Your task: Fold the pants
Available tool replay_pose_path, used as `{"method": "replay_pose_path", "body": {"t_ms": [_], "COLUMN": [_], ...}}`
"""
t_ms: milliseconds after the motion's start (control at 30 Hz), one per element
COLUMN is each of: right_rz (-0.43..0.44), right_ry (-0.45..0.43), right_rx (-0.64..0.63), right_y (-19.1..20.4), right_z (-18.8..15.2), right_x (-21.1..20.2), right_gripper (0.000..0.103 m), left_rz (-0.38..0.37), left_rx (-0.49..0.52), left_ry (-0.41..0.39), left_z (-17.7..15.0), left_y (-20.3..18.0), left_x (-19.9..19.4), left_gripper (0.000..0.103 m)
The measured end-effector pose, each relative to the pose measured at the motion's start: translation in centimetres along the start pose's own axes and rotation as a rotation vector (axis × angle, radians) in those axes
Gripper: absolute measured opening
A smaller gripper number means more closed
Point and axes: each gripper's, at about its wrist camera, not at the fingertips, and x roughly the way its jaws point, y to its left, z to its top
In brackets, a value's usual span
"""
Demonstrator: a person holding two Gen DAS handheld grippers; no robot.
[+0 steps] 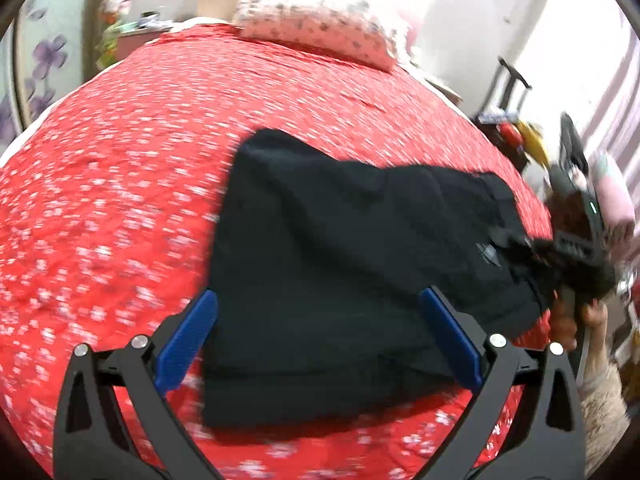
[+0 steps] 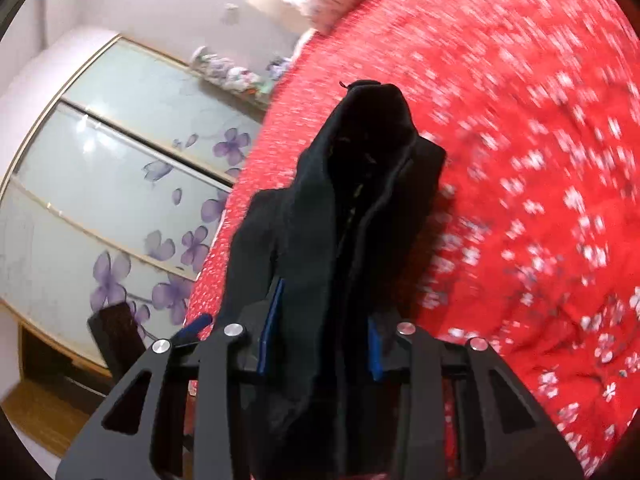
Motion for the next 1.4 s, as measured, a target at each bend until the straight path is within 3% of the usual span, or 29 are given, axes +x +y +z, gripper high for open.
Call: {"method": "replay_pose_path", "body": {"t_ms": [167,400,467,567,667,867,967,1133,1300,1400], "right_rz": [-0.026,-0.041,-0.041,-0.041,-0.042,-0.044,-0.043,-0.032,-0.026,-0.019], "right_ry": [0.011,0.011,0.012,0.012,0.011,0.009,0.009,0.008,0.02,0.029], "right_rx": [0.037,0.022,0.021,0.019,0.02,0.022,0.023,0.046,0.092,0.116], "right_y": [-1.0,-0.7,-1.0,-0.7,-0.8,-1.1,-1.2,-1.7,-2.8,-3.5], "right_z": [0.4,0.4,0.1,0.0,0.0,-0.1,-0.1,-0.2,-0.5,-0.7], "right_x": [0.5,0.8,0.6,0.9,0.9,0.9,0.9,0.8,1.1,1.7], "right_gripper": [0.036,0.036,0.036,0.036,0.036,0.036,0.036,0.036,0.039,0.043], "left_rz": [-0.08,-0.161,-0.186,-0.288,-0.306,-0.22,-0.179,-0.156,-0.048,-0.05], "left_rx": [-0.17,-0.275,-0.295,-0.369,-0.401,-0.342,-0.321,-0.41,-0.293,-0.291], "left_ry": [0.089,0.198,0.226,0.246,0.229,0.212,0.205,0.18,0.178,0.18], "left_z": [2.5,4.4,4.4,4.2,4.1,4.4,4.7,4.7,5.0,5.0], "left_y": [4.7,6.7,6.9,7.3,7.2,5.6,5.2,6.5,4.5,4.5], "left_x": [1.1,5.3,6.4,7.7,8.0,7.4,7.4,7.8,7.6,7.6], "left_gripper": [0.101,0.101,0.098,0.087,0.085,0.064,0.06,0.055,0.043,0.035]}}
